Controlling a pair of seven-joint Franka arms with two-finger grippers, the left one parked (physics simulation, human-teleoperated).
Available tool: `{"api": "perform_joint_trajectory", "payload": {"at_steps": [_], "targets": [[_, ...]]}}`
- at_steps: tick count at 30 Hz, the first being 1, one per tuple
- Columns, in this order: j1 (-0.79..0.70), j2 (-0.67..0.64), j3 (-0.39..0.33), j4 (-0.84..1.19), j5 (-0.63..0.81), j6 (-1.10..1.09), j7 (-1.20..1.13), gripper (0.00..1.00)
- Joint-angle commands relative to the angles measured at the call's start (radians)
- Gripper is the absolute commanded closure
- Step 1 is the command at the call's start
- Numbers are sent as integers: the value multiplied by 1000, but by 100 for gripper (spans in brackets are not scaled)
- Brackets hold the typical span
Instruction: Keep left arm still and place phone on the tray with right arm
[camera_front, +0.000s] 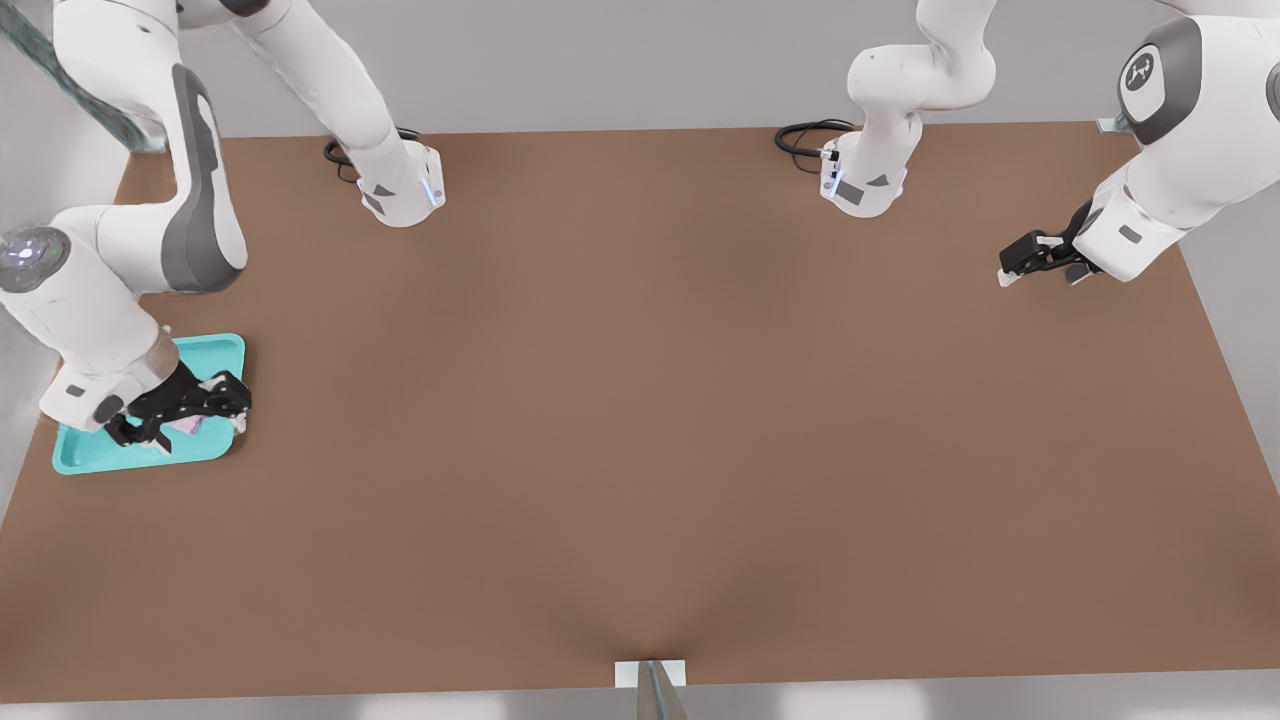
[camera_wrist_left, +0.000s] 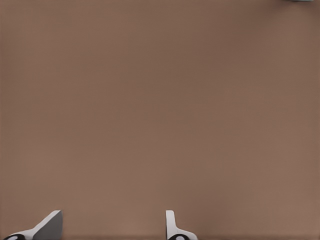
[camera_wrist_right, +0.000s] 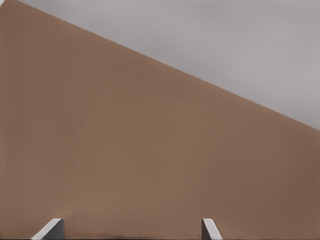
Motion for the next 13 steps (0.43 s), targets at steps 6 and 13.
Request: {"api": "perform_joint_trajectory", "payload": {"at_steps": [6, 13], "targets": [[811, -88, -826, 144, 174, -413, 292, 0], [811, -83, -861, 160, 214, -449, 282, 0]]}}
